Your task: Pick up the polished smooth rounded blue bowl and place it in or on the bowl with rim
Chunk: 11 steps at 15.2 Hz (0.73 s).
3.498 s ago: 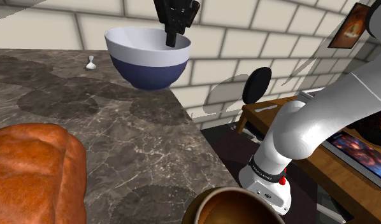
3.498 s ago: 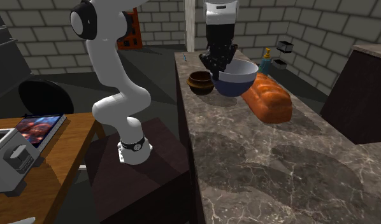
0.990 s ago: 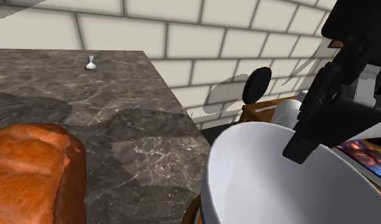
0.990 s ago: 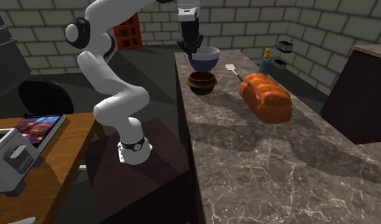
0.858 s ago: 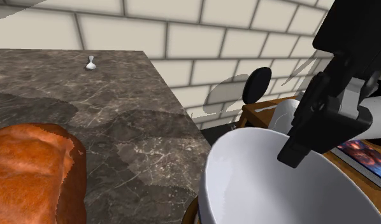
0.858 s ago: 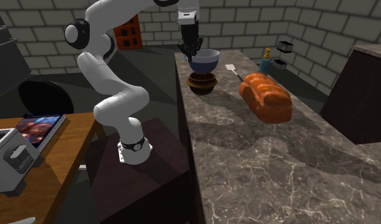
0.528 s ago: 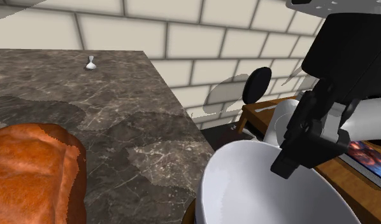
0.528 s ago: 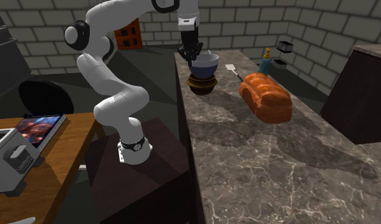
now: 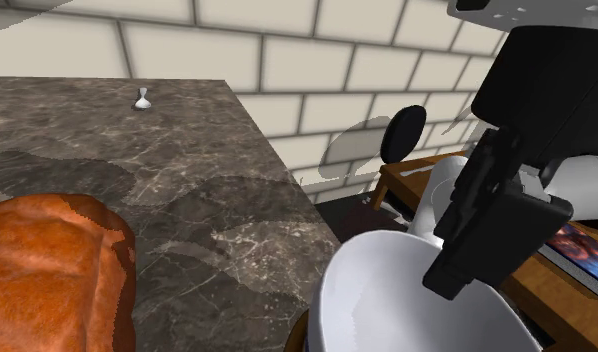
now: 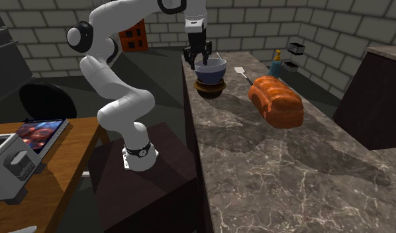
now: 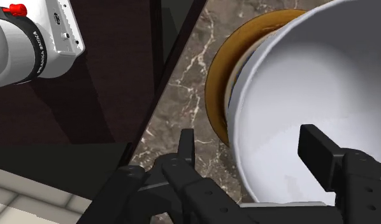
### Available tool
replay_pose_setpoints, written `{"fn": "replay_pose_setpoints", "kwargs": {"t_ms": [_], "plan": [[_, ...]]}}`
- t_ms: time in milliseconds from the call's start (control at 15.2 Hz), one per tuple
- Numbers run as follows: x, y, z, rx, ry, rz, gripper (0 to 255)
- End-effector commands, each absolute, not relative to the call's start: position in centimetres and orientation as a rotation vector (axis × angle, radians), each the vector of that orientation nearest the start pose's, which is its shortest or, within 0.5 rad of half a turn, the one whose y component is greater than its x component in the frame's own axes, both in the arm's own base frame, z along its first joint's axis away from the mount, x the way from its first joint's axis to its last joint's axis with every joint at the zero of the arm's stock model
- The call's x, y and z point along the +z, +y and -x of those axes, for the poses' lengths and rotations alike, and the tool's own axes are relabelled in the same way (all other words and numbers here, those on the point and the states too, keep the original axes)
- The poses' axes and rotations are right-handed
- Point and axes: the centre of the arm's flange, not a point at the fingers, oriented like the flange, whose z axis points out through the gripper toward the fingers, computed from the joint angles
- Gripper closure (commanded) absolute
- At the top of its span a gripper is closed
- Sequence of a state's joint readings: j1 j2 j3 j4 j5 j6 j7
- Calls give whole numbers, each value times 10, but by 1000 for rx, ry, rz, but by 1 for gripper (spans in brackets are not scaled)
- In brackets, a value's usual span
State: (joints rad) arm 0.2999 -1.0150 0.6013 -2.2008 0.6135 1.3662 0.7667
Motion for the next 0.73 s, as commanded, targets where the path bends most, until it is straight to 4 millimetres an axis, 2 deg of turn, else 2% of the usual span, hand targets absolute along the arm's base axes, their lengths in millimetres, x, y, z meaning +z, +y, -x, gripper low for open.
{"fn": "replay_pose_setpoints", "kwargs": {"t_ms": [0,198,462,660], "plan": [[623,331,-40,39,-71,3038,0],[623,331,-40,39,-71,3038,0],[673,326,-42,39,-71,3038,0],[673,326,-42,39,-71,3038,0]]}}
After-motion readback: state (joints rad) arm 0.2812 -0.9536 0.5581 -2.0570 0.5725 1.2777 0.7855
